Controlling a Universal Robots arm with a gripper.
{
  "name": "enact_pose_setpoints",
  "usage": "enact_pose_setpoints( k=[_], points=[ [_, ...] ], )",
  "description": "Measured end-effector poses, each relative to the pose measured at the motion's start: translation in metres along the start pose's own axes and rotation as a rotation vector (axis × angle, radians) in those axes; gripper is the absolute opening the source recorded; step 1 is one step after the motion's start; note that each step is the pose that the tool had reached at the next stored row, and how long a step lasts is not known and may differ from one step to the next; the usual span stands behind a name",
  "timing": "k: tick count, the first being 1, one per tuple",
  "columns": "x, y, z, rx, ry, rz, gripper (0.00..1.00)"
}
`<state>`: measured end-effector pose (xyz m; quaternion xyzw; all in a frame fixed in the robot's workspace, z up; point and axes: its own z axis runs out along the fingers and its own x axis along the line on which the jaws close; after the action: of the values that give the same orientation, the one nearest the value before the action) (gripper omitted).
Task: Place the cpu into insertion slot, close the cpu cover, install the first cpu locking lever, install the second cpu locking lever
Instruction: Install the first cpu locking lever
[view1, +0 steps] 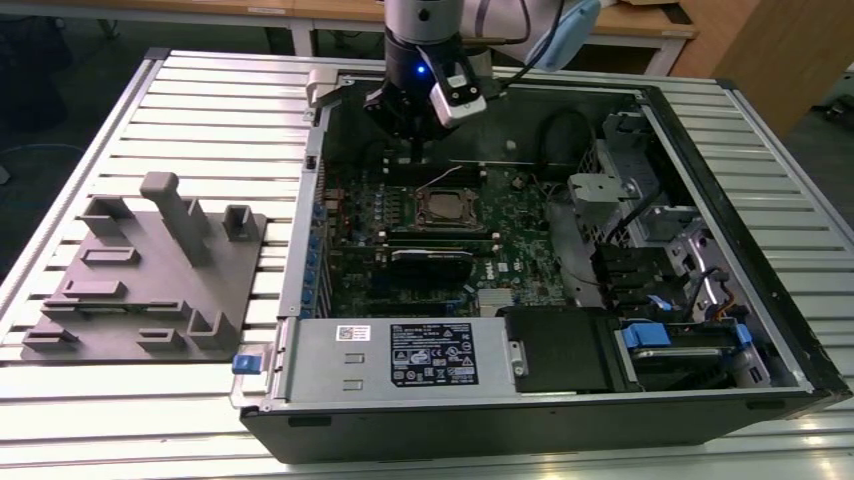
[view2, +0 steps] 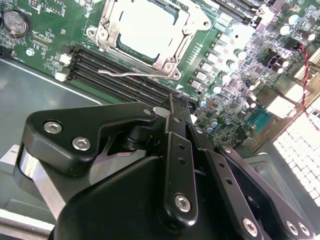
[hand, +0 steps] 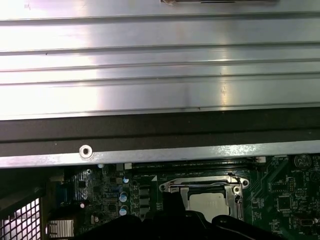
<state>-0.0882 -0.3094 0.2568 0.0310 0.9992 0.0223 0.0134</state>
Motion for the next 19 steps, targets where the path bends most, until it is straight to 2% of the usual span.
enact_pose_setpoints(
  k=[2, 4, 5, 6, 7, 9, 19],
  points=[
    [0.0001, -0.0003, 0.0006, -0.0115, 0.0007, 0.0, 0.11],
    [0.0, -0.002, 0.0013, -0.028, 0.0017, 0.001, 0.11],
    [-0.0001, -0.0028, 0.0016, -0.0391, 0.0024, 0.002, 0.11],
    [-0.0001, -0.0035, 0.0018, -0.0532, 0.0032, 0.002, 0.11],
    [-0.0002, -0.0045, 0.0021, -0.0633, 0.0039, 0.003, 0.11],
    [-0.0009, -0.0048, 0.0028, -0.0659, 0.0037, 0.005, 0.11],
    [-0.0012, -0.0051, 0.0076, -0.0639, 0.0027, 0.009, 0.11]
  ],
)
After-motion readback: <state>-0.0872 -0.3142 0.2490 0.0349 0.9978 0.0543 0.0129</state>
